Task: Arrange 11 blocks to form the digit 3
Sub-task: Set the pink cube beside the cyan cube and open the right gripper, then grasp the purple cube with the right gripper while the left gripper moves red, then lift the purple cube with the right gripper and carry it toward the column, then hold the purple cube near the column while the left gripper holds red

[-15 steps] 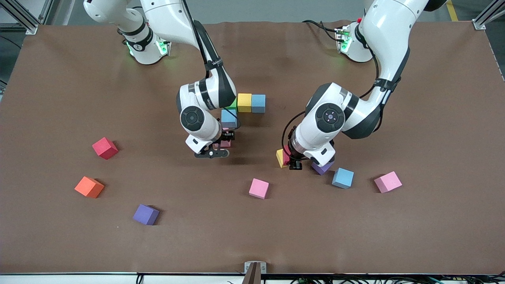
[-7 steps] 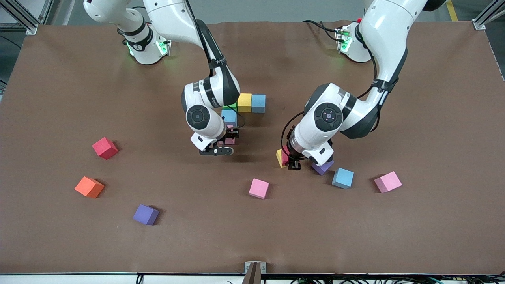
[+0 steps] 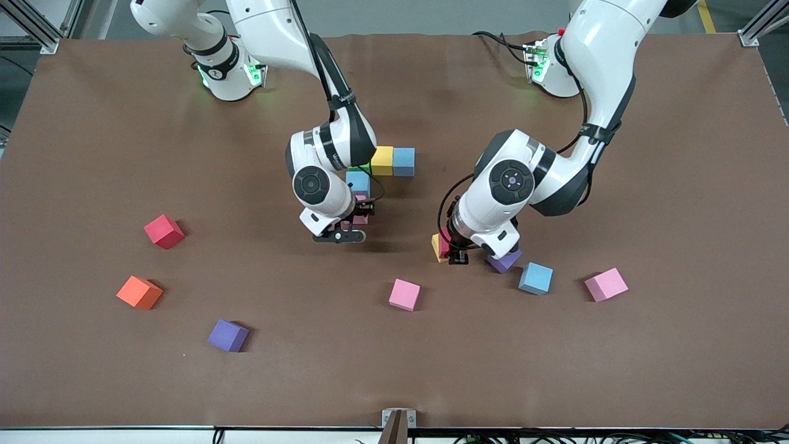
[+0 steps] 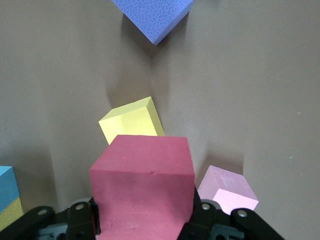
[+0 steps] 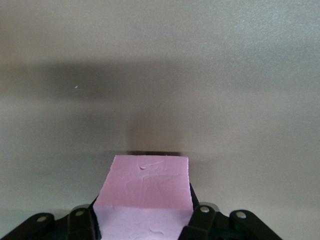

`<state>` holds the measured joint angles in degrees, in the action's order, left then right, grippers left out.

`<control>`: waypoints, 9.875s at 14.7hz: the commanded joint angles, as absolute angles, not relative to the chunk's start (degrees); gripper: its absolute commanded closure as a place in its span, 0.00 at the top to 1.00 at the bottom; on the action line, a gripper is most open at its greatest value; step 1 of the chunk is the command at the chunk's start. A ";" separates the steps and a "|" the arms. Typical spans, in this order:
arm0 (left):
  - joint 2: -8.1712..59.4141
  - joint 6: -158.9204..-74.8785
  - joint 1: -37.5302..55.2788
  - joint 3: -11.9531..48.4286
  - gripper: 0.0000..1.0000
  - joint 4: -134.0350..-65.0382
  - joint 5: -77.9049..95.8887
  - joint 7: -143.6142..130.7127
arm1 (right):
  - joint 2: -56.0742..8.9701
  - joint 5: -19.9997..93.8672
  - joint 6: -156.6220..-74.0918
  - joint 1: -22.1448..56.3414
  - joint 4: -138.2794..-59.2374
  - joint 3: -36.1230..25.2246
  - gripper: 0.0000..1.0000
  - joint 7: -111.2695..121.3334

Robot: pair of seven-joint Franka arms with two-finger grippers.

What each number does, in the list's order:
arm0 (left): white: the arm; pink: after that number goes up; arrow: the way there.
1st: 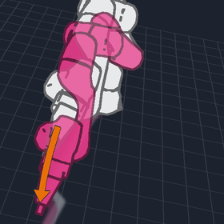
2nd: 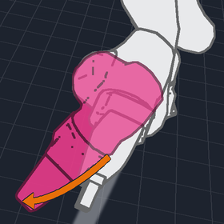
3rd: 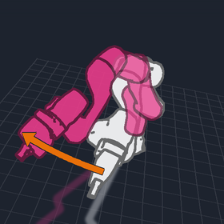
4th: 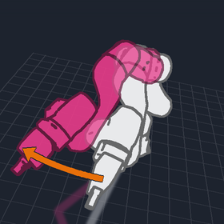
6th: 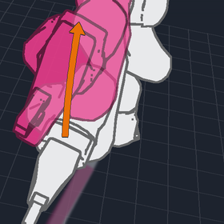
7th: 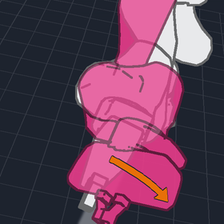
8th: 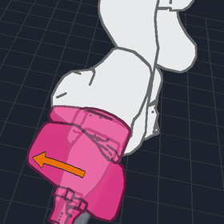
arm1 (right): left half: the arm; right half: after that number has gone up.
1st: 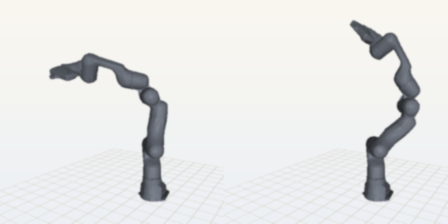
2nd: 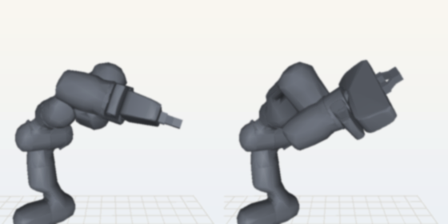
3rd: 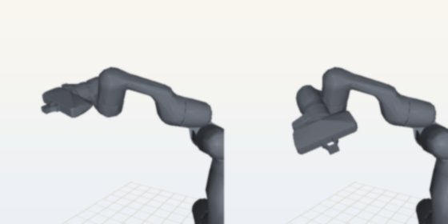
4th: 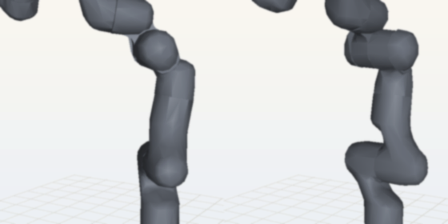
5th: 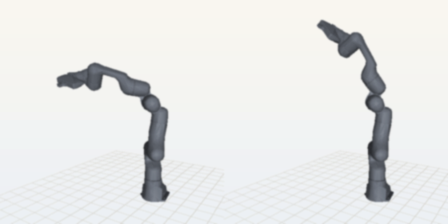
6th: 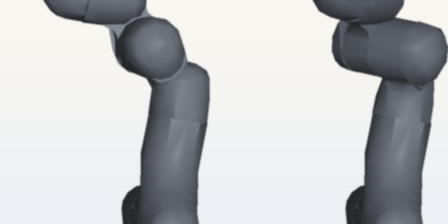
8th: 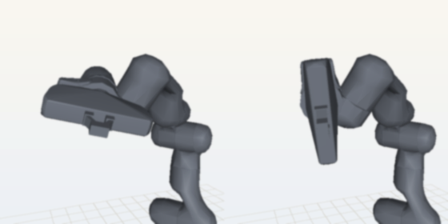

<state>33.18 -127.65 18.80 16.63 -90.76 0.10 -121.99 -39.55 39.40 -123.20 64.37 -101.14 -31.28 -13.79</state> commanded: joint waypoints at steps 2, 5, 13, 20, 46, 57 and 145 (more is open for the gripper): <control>32.70 -128.50 19.07 16.52 0.00 -91.58 0.44 -122.78 | -39.99 40.69 -122.78 63.72 -100.63 -30.85 0.15 -13.80; 33.05 -128.50 19.42 16.52 0.00 -91.58 0.44 -122.78 | -40.25 40.69 -122.70 63.63 -100.63 -30.85 0.15 -13.89; 33.05 -128.32 19.51 16.52 0.00 -91.67 0.44 -122.70 | -40.61 41.31 -121.82 63.63 -100.63 -30.67 0.15 -14.15; 33.05 -128.23 19.51 16.52 0.00 -91.67 0.44 -122.52 | -40.78 41.48 -121.90 63.19 -100.37 -29.80 0.33 -14.94; 33.05 -128.06 19.60 16.52 0.00 -91.58 0.00 -122.34 | -39.81 34.80 -104.85 62.49 -89.03 -47.44 1.00 -8.46; 36.38 -128.32 26.62 16.52 0.00 -90.62 -0.09 -122.43 | -43.23 36.65 -119.08 37.99 -86.41 -35.87 1.00 -7.21; 49.13 -135.70 39.90 12.83 0.00 -82.44 0.18 -138.08 | -36.30 29.35 -127.71 44.12 -93.43 -25.58 0.26 0.18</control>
<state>48.45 -135.36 39.02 13.55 -83.79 0.10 -137.20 -39.17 29.18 -127.05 43.88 -90.02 -25.93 0.25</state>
